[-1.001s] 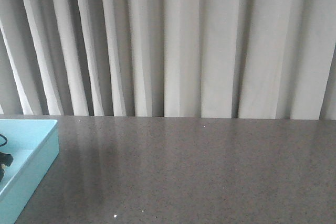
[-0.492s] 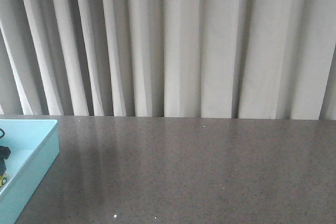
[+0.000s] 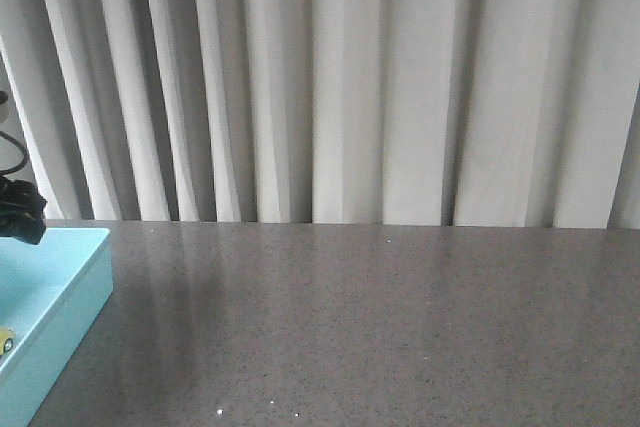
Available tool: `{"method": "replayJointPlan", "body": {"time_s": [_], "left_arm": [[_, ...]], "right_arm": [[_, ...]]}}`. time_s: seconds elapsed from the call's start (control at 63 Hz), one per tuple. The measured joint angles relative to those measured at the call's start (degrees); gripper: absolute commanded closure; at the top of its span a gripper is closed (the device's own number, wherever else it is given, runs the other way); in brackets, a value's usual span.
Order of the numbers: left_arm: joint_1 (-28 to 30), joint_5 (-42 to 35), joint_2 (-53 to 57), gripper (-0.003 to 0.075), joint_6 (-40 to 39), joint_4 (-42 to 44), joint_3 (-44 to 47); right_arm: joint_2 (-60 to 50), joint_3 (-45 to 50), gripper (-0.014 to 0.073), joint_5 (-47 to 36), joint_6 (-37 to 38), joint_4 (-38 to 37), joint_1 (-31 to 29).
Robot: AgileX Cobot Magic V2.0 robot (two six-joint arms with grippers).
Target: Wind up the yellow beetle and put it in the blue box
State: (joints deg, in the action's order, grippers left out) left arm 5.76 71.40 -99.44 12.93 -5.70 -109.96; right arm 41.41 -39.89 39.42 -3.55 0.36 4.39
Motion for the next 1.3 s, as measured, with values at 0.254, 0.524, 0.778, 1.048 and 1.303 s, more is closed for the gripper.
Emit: {"method": "replayJointPlan", "body": {"time_s": [0.254, 0.524, 0.778, 1.048, 1.303], "left_arm": [[-6.2, -6.0, 20.2, 0.0161, -4.5, 5.7, 23.1], [-6.4, -27.3, 41.9, 0.0161, -9.5, 8.3, 51.7], [-6.4, -32.3, 52.2, 0.0161, -10.2, 7.3, 65.8], [-6.4, -35.4, 54.8, 0.0274, -10.2, 7.3, 70.6], [-6.4, -36.9, 54.8, 0.0596, -10.2, 7.3, 70.8]], "right_arm": [[0.0, 0.0, 0.0033, 0.0, 0.0, 0.0, 0.0], [0.0, 0.0, 0.0033, 0.0, 0.0, 0.0, 0.0], [0.0, 0.0, 0.0033, 0.0, 0.0, 0.0, 0.0], [0.0, 0.0, 0.0057, 0.0, 0.0, 0.3, 0.0], [0.0, 0.0, 0.036, 0.0, 0.0, 0.3, 0.0]]}}
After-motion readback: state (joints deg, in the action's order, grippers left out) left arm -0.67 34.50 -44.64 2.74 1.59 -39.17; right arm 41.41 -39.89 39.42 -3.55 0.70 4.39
